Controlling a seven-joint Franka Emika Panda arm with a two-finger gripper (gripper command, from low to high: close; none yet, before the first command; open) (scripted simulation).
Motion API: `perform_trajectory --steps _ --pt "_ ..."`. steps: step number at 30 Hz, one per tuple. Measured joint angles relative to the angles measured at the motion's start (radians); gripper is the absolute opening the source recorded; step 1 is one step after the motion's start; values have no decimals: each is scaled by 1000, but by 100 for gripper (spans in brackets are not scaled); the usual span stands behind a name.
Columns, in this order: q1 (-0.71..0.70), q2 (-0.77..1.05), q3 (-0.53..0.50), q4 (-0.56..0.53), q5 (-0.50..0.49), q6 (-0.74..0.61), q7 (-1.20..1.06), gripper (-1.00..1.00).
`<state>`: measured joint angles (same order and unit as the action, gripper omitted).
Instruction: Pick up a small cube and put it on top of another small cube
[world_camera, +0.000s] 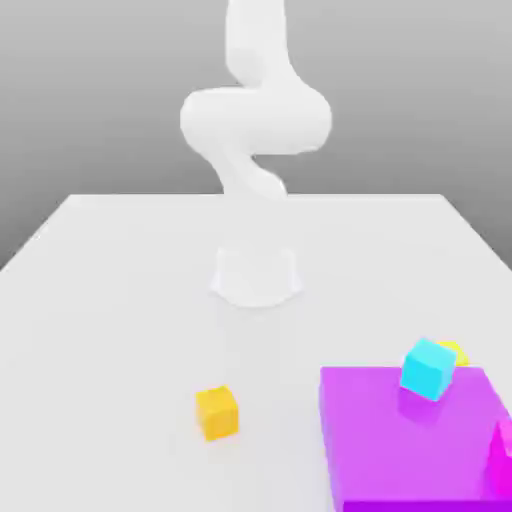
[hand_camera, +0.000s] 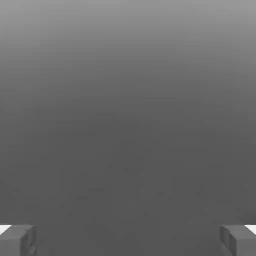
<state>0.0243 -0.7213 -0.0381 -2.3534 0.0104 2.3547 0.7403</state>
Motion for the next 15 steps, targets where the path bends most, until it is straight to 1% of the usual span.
perform_trajectory --steps 7,15 --pt "72 261 -113 -166 35 175 -195 0" --pt "113 566 -195 -359 72 381 -418 0"
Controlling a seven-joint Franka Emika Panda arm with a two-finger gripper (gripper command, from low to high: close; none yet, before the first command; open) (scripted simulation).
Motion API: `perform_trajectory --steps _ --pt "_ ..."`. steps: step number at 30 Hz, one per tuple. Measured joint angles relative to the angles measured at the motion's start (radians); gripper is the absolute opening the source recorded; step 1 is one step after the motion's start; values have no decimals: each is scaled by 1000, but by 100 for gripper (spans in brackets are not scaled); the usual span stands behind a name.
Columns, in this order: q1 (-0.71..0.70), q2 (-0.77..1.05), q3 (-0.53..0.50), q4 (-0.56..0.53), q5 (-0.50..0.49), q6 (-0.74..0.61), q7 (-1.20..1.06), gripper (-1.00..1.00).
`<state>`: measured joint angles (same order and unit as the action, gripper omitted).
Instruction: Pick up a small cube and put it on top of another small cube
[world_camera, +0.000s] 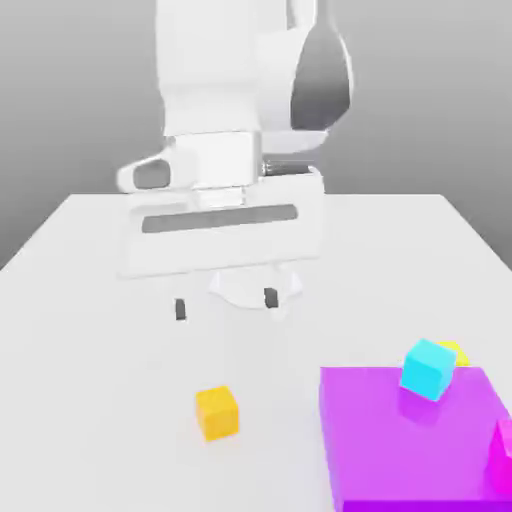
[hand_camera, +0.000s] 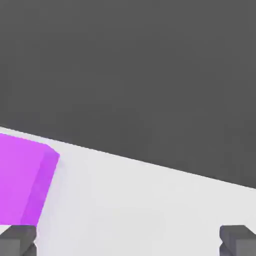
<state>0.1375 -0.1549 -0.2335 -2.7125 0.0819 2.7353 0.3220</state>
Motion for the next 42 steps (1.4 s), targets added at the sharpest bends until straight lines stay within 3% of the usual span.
perform_trajectory --steps 6,14,15,21,24,31,42 --pt "-25 202 -14 -111 -26 147 -102 0" --pt "-150 426 151 -75 134 322 -230 0" --pt "-171 447 174 -71 141 339 -236 -100" --pt "-182 457 186 -70 142 347 -236 -100" --pt "-141 408 138 -78 118 307 -219 -100" --pt "-85 219 43 -118 -40 159 -100 -100" --pt "307 -15 312 64 -46 -258 -268 -100"
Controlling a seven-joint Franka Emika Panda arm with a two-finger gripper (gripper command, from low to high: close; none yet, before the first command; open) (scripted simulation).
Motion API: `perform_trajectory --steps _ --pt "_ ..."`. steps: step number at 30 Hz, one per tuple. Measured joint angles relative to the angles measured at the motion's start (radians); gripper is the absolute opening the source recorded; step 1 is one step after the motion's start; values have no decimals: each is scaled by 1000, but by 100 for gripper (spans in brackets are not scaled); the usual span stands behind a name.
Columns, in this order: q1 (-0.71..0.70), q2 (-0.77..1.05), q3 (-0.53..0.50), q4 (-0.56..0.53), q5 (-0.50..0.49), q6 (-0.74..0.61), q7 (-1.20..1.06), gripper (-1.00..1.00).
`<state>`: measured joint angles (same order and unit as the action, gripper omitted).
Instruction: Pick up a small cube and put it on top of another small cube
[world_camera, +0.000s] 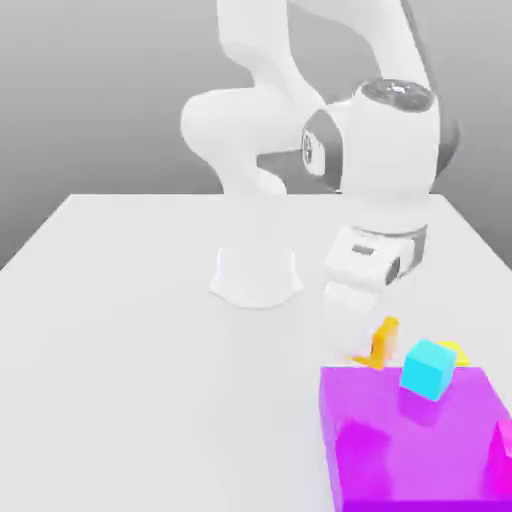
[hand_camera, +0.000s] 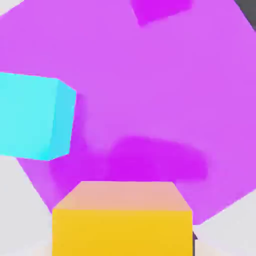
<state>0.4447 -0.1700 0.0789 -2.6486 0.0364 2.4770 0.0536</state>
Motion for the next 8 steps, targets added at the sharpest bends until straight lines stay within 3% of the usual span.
perform_trajectory --steps 4,5,8 --pt "23 102 25 -8 -19 110 0 -100" --pt "24 128 25 -13 -25 142 4 100" --pt "24 128 25 -13 -25 141 4 100"
